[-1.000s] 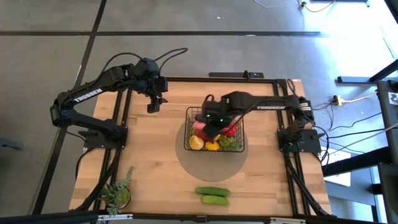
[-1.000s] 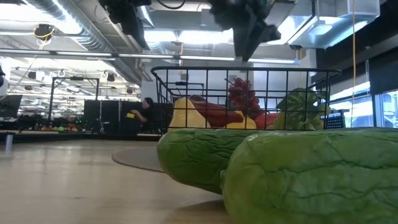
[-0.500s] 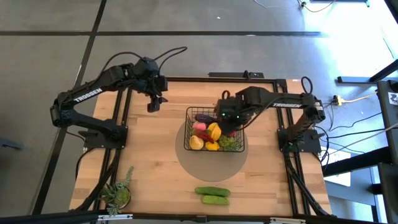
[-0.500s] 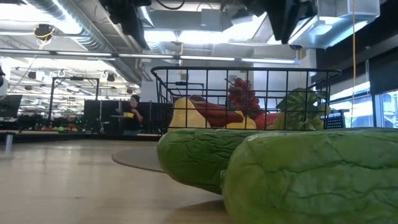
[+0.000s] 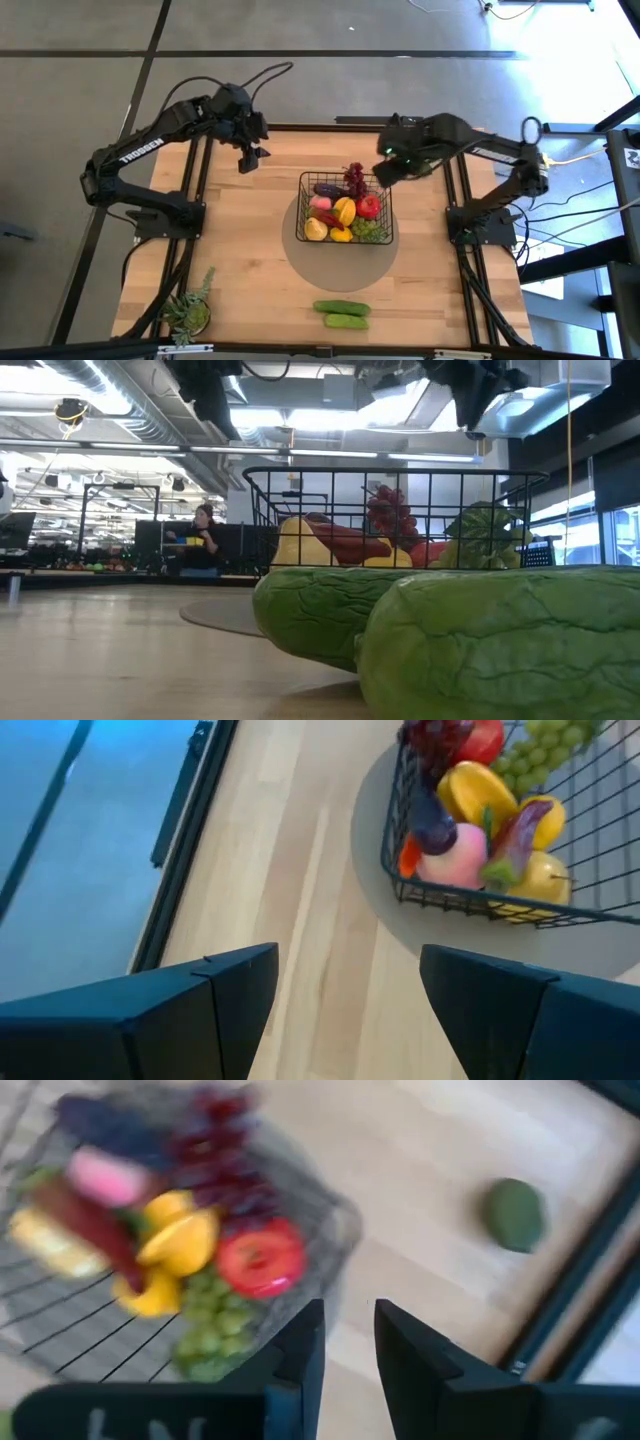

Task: Build produce basket
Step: Put the green lime into the black wire basket

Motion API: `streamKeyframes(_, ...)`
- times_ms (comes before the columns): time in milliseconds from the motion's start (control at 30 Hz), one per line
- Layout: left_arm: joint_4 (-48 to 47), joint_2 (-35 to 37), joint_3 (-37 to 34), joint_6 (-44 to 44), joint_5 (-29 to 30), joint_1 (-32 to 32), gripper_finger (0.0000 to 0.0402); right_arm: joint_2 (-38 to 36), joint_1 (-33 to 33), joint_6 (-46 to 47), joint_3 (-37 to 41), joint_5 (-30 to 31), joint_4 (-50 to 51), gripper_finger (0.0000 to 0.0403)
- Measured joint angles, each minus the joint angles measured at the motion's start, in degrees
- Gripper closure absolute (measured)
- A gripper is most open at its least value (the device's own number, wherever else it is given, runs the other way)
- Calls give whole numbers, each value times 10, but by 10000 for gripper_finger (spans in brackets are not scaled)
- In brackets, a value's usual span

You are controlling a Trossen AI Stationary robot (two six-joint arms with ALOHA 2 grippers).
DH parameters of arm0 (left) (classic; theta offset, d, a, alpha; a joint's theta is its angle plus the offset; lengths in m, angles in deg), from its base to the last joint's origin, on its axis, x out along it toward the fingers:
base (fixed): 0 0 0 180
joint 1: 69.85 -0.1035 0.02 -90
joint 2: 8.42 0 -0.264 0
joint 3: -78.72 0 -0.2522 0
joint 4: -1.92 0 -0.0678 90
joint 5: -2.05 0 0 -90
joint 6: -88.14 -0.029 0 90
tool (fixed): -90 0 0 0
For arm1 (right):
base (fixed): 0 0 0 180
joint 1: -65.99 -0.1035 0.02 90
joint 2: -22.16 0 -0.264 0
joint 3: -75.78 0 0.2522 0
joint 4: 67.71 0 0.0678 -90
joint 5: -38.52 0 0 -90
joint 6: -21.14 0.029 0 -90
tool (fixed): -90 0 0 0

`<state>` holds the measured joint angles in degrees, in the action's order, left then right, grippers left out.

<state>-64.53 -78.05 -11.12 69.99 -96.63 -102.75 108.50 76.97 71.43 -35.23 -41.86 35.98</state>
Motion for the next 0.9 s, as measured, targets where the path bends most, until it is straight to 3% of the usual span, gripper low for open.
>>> streamKeyframes(300,42,-15,0,30,-21,-5,168,-68,120,14,125,29,-2,318)
streamKeyframes(467,47,-23,0,57,-19,-6,168,-64,175,-68,173,27,-34,318)
streamKeyframes(600,52,-29,0,71,-18,-6,168,-62,210,-147,204,-19,-85,318)
streamKeyframes(900,57,-32,0,88,-10,-10,168,-62,257,-211,219,-33,-102,339)
